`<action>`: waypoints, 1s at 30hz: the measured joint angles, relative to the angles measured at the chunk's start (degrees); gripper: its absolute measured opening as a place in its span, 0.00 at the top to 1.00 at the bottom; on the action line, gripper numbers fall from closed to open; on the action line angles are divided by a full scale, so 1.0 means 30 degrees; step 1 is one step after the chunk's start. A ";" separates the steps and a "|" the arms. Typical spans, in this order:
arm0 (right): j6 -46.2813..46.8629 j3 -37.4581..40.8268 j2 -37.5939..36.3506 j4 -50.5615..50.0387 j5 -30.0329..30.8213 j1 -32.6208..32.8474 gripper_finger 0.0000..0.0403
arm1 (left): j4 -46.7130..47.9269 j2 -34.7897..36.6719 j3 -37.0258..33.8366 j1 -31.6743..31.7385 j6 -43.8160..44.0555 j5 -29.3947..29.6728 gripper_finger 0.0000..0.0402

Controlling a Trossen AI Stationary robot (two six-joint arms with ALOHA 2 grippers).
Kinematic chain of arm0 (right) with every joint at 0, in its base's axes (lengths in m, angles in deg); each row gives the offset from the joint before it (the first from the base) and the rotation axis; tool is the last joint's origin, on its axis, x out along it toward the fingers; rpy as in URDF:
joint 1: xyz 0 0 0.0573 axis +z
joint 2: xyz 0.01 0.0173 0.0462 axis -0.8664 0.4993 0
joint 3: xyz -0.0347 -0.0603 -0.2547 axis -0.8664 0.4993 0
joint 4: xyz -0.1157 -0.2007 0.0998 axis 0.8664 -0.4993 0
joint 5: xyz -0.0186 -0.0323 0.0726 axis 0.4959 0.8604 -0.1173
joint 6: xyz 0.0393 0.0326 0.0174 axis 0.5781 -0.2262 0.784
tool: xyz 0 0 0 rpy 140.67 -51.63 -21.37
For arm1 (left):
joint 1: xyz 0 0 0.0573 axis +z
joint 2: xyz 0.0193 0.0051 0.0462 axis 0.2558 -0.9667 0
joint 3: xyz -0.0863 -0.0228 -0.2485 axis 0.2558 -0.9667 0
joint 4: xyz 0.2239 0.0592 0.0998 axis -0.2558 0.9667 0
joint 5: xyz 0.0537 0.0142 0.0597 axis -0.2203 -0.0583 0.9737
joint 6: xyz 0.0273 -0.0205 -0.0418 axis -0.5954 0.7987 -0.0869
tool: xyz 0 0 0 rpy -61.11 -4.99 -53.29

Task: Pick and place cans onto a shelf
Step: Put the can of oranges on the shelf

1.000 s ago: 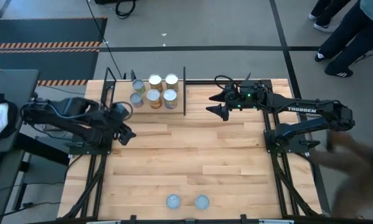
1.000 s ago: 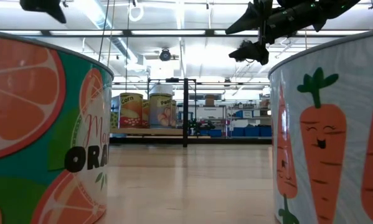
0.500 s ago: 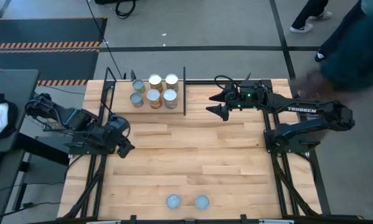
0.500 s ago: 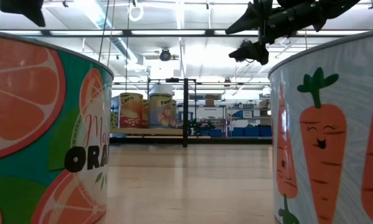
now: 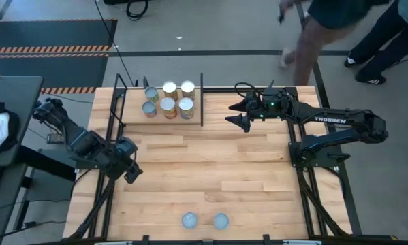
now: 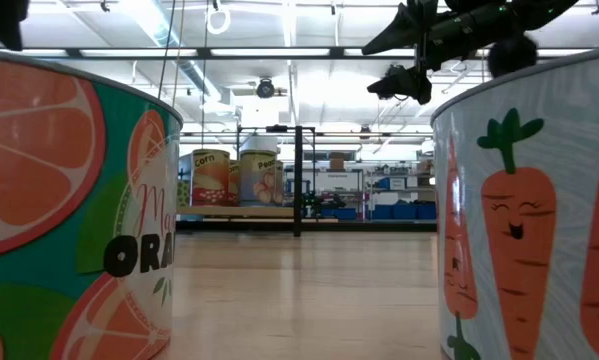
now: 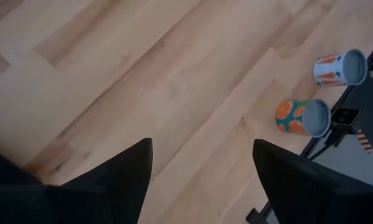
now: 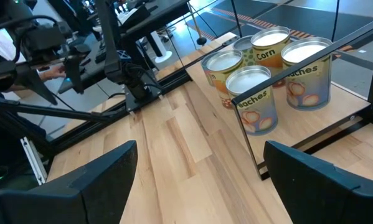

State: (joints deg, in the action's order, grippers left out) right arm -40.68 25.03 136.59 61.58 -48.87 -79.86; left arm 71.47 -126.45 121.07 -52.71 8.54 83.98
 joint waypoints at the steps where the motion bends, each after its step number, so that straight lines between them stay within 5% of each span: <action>1: 0.0000 0.0000 0.0000 0.0000 0.0000 0.0005 0.11 | 0.0037 -0.0006 -0.0073 -0.0286 0.0281 0.0015 0.30; 16: 0.0000 0.0000 0.0000 0.0058 0.0000 0.0003 0.11 | -0.0119 -0.0272 -0.0182 -0.4495 0.4091 0.1026 0.30; 30: 0.0000 0.0000 0.0000 0.0058 -0.0005 0.0007 0.11 | -0.1184 -0.4426 -0.0182 -0.7617 0.3522 0.1029 0.30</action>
State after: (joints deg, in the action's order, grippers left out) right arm -40.68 25.03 136.59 61.75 -48.88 -79.83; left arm 67.91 -139.73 120.52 -75.56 19.10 87.07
